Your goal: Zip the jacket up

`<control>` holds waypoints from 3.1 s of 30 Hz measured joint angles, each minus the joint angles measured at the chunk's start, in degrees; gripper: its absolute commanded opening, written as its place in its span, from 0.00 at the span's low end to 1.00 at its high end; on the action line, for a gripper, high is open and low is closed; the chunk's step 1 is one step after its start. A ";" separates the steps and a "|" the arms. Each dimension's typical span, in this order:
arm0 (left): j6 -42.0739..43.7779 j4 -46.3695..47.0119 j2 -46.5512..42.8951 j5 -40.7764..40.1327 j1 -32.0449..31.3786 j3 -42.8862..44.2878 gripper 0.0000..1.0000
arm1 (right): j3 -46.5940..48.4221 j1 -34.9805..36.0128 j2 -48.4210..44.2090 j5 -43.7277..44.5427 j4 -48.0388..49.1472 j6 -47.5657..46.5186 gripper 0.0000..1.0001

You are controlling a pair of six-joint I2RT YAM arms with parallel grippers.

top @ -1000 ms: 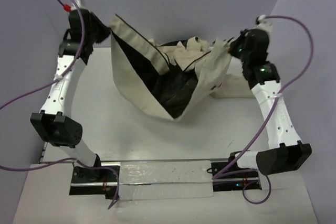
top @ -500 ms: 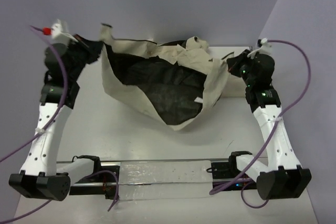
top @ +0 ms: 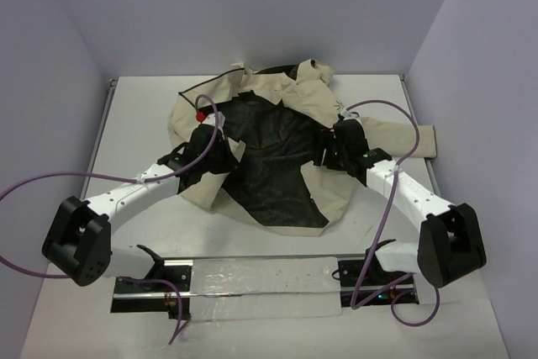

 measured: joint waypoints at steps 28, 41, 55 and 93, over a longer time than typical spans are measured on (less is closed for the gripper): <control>-6.85 3.18 -10.18 -14.86 -9.40 -14.73 0.84 | 21.56 18.51 22.53 -17.78 5.30 12.01 0.89; -10.33 -2.28 -16.26 -15.71 -9.42 -11.46 0.92 | 24.28 19.55 28.08 -17.66 6.98 11.42 0.64; -19.96 -7.45 -28.68 -21.42 -7.66 -12.77 0.91 | 24.29 23.25 33.46 -17.76 6.48 7.47 0.68; -32.84 -2.23 -25.69 -11.16 -4.76 -14.36 0.90 | 15.09 23.10 28.40 -15.55 16.30 9.70 0.00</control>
